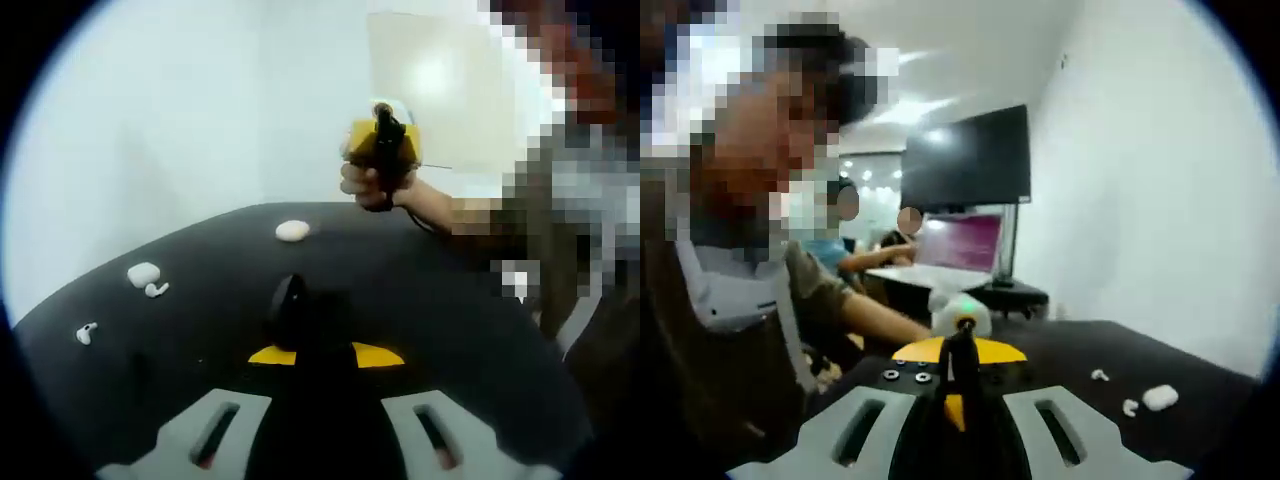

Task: Pick up three earphones and place each one into its charging case using tactile feedback, ensure that each earphone is properly inserted and securely positioned inside the case.

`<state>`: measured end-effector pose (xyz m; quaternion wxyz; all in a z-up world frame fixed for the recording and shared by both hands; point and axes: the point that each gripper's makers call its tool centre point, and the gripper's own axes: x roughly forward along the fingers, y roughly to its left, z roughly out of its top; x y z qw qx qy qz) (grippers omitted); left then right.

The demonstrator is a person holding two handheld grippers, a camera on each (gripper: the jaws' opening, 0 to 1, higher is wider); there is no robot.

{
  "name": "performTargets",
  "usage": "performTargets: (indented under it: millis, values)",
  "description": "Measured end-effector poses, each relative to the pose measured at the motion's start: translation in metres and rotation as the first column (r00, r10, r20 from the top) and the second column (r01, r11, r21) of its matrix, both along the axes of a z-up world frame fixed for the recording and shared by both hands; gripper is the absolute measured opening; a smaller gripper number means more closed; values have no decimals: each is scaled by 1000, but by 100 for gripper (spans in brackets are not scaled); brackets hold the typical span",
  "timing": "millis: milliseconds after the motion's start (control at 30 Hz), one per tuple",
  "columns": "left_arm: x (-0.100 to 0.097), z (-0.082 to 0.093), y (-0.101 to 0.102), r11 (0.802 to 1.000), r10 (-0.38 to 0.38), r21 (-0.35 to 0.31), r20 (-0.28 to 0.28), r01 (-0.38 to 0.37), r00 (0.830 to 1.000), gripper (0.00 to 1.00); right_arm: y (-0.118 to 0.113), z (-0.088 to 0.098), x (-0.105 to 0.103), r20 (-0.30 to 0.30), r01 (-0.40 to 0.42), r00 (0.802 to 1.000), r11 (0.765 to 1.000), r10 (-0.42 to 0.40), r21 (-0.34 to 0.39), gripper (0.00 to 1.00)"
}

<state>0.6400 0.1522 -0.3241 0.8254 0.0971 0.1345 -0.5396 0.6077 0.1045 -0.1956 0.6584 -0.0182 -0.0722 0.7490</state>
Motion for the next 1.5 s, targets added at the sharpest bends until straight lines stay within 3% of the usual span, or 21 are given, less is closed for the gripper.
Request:
performTargets:
  millis: [200, 300, 333, 500, 567, 700, 800, 833, 900, 1133, 1200, 1233, 1267, 1333, 1400, 1500]
  values:
    - [0, 0, 0, 1000, 0, 1, 2, 0, 1000, 15, -4, -14, 28, -28, 124, 992, 989, -127, -79, 11]
    - [0, 0, 0, 1000, 0, 3, 6, 0, 1000, 15, -8, -31, 55, -37, 254, 964, 952, -264, -172, 11]
    - [0, 0, 1, 1000, 0, 3, 6, 0, 1000, 15, -11, -43, 63, -24, 290, 952, 929, -304, -230, 11]
    - [0, 0, 1, 1000, 0, 4, 9, 0, 1000, 15, -12, -63, 74, -76, 315, 932, 898, -353, -308, 8]
    - [0, 0, 1, 1000, 0, 4, 10, 0, 1000, 15, -12, -66, 71, -57, 302, 940, 898, -337, -320, 4]
    - [0, 0, 1, 1000, 0, 4, 9, 0, 1000, 15, -14, -67, 75, -30, 328, 934, 888, -356, -323, 5]
    - [0, 0, 1, 1000, 0, 3, 9, 0, 1000, 15, -22, -69, 81, 60, 382, 921, 860, -385, -338, 13]
    - [1, 0, 1, 1000, 0, 3, 9, 0, 1000, 15, -23, -71, 80, 80, 379, 923, 857, -376, -349, 13]
    - [1, 0, 1, 1000, 0, 3, 8, 0, 1000, 15, -22, -71, 78, 64, 370, 926, 859, -372, -354, 13]
    - [0, 0, 0, 1000, -1, 2, 8, 1, 1000, 15, -17, -54, 58, -49, 324, 933, 893, -356, -312, 15]
    - [0, 0, 0, 1000, -1, 1, 7, 1, 1000, 15, -19, -52, 54, -69, 352, 917, 877, -394, -327, 15]
    - [0, 0, 0, 1000, 0, 0, 5, 0, 1000, 15, -21, -52, 51, -63, 386, 899, 853, -433, -351, 16]
    - [0, 0, 0, 1000, 0, 0, 4, 0, 1000, 15, -21, -53, 46, -47, 399, 895, 842, -444, -364, 16]
    - [0, 0, 0, 1000, -1, 0, 4, 1, 1000, 15, -21, -59, 32, -16, 394, 901, 832, -434, -391, 16]
    - [0, 0, 1, 1000, -1, 0, 5, 1, 1000, 15, -21, -72, 16, -4, 347, 920, 820, -391, -456, 15]
    - [0, 0, 1, 1000, -2, 0, 5, 2, 1000, 15, -21, -84, 18, 7, 330, 927, 809, -374, -486, 15]
